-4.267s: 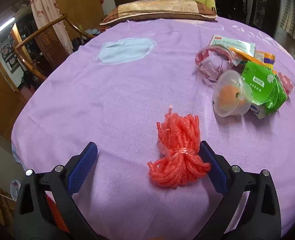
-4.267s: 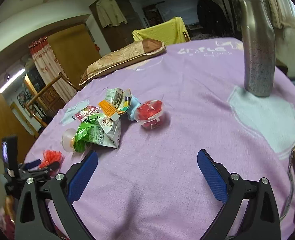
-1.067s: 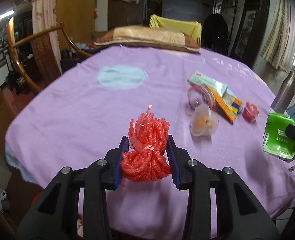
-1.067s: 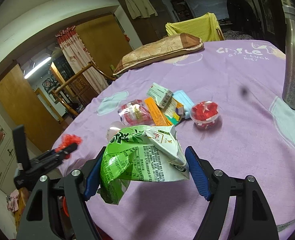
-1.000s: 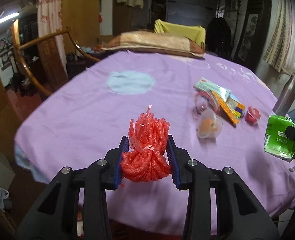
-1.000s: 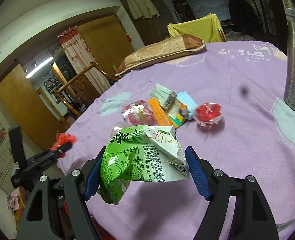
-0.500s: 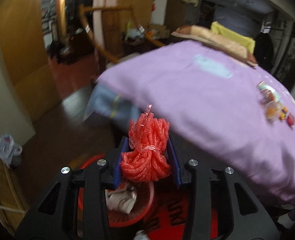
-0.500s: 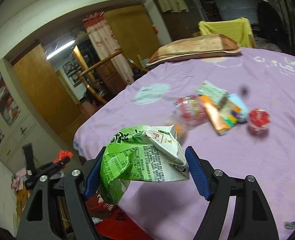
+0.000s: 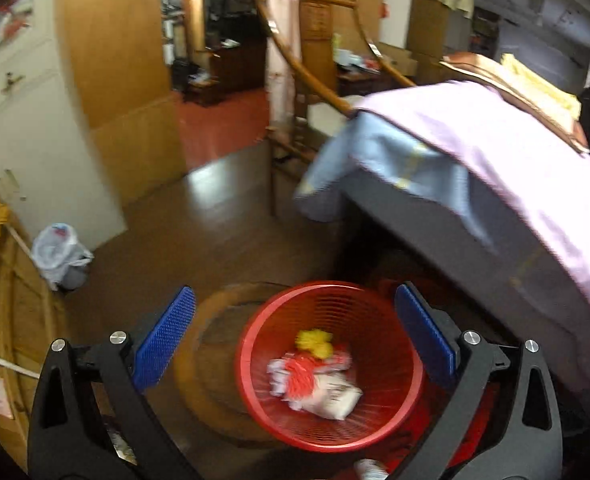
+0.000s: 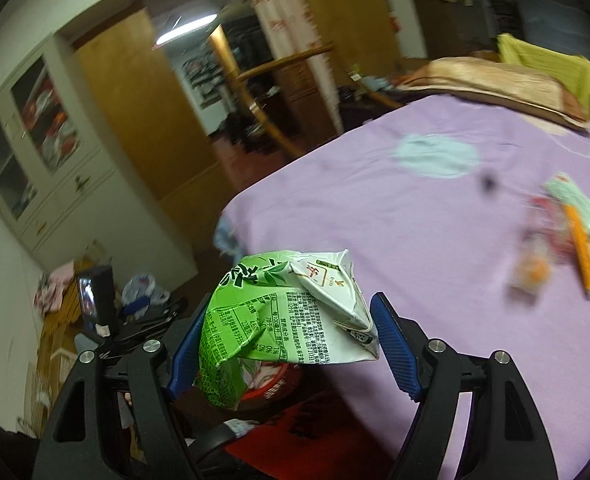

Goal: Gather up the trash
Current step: 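Carry red yarn and green bag to the wastebasket and release both, then return both tools to the bed and approach the clear plastic cup with the left tool, then grasp the clear cup with the left tool while the right tool grasps the red-food container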

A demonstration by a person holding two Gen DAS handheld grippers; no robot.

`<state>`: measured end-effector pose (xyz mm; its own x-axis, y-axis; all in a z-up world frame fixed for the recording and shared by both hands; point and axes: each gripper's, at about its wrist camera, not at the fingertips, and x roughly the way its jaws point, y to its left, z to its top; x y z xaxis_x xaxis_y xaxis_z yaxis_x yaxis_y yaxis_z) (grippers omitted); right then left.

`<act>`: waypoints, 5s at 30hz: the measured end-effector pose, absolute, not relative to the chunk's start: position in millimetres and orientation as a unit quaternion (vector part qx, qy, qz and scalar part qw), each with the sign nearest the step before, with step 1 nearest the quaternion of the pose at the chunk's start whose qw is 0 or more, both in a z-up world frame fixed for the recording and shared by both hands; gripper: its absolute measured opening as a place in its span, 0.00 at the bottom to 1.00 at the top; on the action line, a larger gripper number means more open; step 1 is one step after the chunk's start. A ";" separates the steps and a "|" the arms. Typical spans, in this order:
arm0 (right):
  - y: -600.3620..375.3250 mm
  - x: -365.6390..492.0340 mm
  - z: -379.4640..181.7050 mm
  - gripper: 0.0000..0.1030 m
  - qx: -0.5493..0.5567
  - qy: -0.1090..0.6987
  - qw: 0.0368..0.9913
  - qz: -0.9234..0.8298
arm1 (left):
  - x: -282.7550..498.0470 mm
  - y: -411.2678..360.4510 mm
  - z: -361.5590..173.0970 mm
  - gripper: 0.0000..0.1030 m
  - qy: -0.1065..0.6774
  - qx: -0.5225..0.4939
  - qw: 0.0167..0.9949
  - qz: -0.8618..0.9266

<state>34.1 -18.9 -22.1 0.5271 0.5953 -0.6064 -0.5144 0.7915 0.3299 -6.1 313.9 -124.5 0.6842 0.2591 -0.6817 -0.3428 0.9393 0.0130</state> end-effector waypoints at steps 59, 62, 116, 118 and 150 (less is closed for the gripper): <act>-230.6 -7.3 -24.9 0.92 0.209 0.262 0.920 0.203 | -4.2 96.7 -55.1 0.93 0.332 0.063 0.941 0.002; -267.0 -9.2 -37.7 0.92 0.222 0.258 0.928 0.153 | 13.1 56.4 -59.1 0.93 0.336 0.087 0.937 -0.027; -343.4 41.7 -113.0 0.94 0.272 0.305 0.911 0.051 | 189.5 33.1 -53.0 0.93 0.377 0.051 0.925 0.009; -342.7 41.1 -113.3 0.94 0.273 0.305 0.911 0.051 | 186.3 33.4 -50.1 0.93 0.372 0.047 0.927 0.000; -344.5 70.0 -123.5 0.94 0.270 0.378 0.885 0.031 | 225.6 14.1 -107.3 0.94 0.475 0.060 0.877 -0.041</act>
